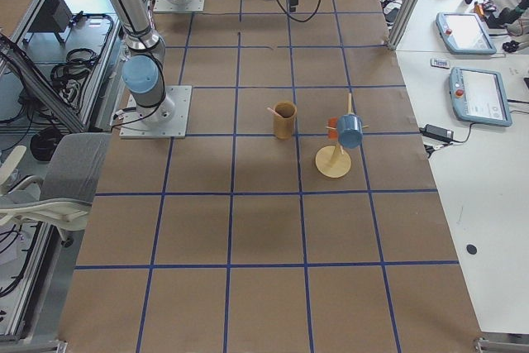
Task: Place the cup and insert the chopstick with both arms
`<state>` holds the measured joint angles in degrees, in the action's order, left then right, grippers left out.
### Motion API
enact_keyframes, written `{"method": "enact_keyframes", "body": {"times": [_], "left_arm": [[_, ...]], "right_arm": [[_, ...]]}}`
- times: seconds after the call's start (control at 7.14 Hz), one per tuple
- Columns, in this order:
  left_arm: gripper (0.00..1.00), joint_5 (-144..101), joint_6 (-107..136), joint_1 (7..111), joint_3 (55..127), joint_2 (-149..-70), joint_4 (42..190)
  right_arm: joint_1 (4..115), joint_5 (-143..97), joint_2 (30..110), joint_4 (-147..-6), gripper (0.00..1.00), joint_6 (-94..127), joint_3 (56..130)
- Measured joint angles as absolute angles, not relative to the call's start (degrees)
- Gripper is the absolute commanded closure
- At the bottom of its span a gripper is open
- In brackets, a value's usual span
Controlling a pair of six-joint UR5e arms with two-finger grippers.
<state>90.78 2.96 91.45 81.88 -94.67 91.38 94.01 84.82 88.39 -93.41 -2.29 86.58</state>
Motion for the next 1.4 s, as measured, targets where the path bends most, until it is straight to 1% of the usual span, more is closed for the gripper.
{"method": "enact_keyframes", "body": {"times": [1.4], "left_arm": [[0.00,90.8,3.8,91.0,84.5,-92.7,90.3]], "right_arm": [[94.0,84.8,88.3,-93.6,0.00,-2.3,86.7]]}}
